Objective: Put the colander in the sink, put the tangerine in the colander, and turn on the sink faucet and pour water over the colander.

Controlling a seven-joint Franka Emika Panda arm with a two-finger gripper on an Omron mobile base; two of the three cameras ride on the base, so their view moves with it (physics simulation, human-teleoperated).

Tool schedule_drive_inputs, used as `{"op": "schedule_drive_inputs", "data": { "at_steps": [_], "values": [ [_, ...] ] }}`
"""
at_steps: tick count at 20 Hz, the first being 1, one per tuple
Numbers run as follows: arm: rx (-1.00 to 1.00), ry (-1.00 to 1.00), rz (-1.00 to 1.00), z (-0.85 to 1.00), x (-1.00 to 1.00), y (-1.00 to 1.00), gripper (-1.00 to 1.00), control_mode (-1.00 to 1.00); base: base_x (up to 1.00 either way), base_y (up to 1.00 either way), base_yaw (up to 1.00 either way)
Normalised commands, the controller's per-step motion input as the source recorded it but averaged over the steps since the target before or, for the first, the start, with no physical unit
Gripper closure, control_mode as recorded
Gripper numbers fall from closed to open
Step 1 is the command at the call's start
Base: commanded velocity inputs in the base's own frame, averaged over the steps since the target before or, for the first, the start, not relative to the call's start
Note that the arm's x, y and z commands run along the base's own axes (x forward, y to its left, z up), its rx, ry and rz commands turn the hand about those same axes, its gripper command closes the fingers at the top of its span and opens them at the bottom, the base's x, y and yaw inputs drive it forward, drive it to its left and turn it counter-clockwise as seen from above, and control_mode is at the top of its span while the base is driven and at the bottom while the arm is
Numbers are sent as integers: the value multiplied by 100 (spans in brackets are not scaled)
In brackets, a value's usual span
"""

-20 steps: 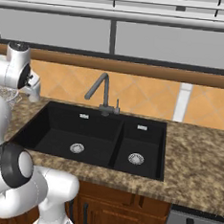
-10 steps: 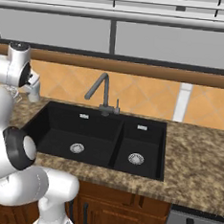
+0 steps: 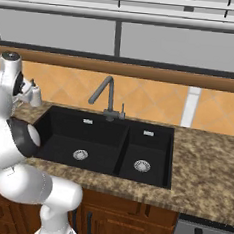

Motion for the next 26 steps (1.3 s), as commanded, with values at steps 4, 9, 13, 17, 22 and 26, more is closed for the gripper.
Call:
{"op": "schedule_drive_inputs", "data": {
  "at_steps": [4,9,13,17,22,26],
  "values": [
    [0,0,0,-37,27,56,-100,-100,0,0,0],
    [0,0,0,-29,24,19,-100,-100,0,0,0],
    [0,0,0,-24,30,4,-100,-100,0,0,0],
    [0,3,0,-23,12,6,-100,-100,0,0,0],
    [0,5,0,-20,1,12,-100,-100,0,0,0],
    [0,4,0,-16,5,13,-100,-100,0,0,0]
  ]
}}
